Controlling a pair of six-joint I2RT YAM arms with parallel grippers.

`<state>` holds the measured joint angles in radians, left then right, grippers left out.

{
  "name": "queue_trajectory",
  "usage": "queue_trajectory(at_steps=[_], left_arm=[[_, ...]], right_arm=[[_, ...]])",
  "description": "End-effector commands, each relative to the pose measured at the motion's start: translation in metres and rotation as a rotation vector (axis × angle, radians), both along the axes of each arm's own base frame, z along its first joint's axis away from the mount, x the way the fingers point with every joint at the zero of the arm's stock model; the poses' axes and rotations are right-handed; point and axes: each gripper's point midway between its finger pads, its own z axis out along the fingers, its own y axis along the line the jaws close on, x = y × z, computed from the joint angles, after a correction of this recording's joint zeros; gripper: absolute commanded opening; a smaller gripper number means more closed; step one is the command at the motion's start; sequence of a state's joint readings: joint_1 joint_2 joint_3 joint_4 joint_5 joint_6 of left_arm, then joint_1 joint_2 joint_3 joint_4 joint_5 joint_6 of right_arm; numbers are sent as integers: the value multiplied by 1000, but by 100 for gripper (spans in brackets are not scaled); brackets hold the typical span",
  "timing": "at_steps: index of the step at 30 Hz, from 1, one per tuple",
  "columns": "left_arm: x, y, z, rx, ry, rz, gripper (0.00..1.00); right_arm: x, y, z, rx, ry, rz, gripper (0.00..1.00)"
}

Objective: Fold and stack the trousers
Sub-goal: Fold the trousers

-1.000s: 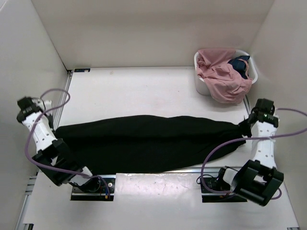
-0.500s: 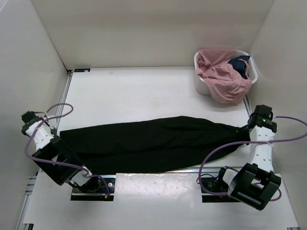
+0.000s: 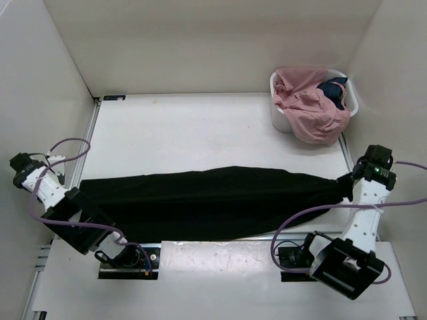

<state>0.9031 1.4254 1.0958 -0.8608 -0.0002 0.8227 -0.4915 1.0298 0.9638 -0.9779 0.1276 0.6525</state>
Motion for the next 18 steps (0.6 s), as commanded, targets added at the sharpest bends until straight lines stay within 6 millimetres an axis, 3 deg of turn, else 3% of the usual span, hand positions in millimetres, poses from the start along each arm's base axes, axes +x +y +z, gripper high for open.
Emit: queue_trajectory(at_steps=[1, 9, 12, 18], left_arm=[[-24, 4, -2, 36, 26, -21, 14], [-65, -17, -46, -70, 123, -14, 14], [-72, -23, -58, -109, 147, -15, 14], [-78, -24, -62, -125, 158, -6, 14]], right_arm=[[-27, -1, -18, -24, 70, -24, 0], [-60, 5, -58, 22, 171, -96, 0], [-65, -2, -61, -1, 186, -138, 0], [-68, -6, -64, 4, 209, -161, 0]])
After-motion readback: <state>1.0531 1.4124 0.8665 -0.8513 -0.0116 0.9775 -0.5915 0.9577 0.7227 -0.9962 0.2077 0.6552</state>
